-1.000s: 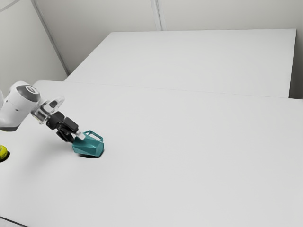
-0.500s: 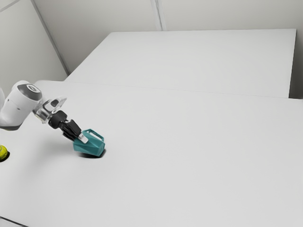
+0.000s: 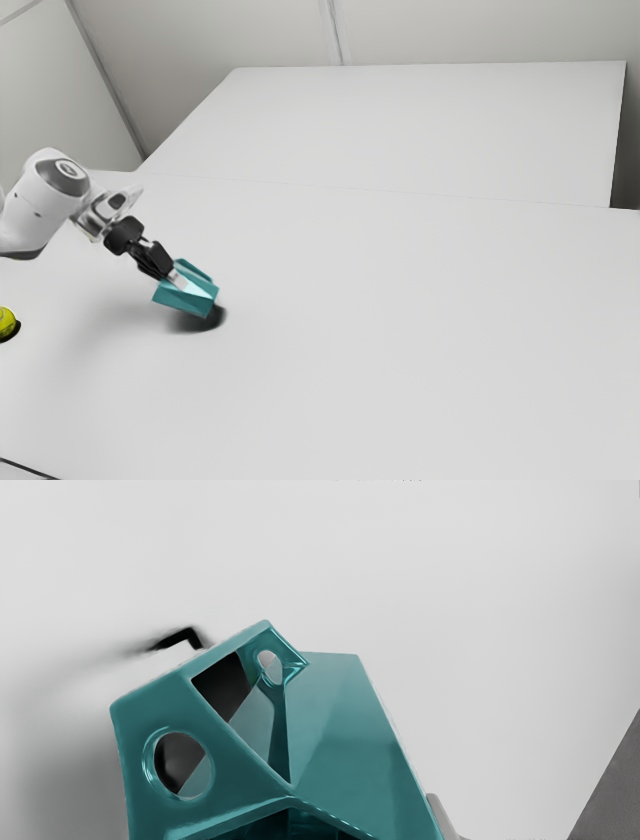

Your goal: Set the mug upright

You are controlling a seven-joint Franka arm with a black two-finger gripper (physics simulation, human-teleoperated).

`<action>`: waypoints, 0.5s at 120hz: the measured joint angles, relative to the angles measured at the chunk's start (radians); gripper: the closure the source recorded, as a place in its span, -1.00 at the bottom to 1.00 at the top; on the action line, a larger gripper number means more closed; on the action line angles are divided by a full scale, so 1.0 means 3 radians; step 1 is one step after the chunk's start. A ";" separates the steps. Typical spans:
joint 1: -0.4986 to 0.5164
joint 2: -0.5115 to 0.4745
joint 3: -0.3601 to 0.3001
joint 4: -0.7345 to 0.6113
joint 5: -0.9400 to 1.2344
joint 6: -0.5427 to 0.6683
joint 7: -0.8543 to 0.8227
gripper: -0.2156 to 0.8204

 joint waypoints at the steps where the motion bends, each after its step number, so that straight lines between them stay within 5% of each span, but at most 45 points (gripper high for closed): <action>1: -0.0001 -0.0008 -0.0010 -0.0003 0.0006 0.0005 -0.0003 0.90; 23: -0.0002 -0.0271 -0.0286 -0.0126 0.0261 0.0244 -0.0063 0.92; 60: -0.0030 -0.0733 -0.1076 -0.0590 0.1074 0.1098 -0.0370 0.93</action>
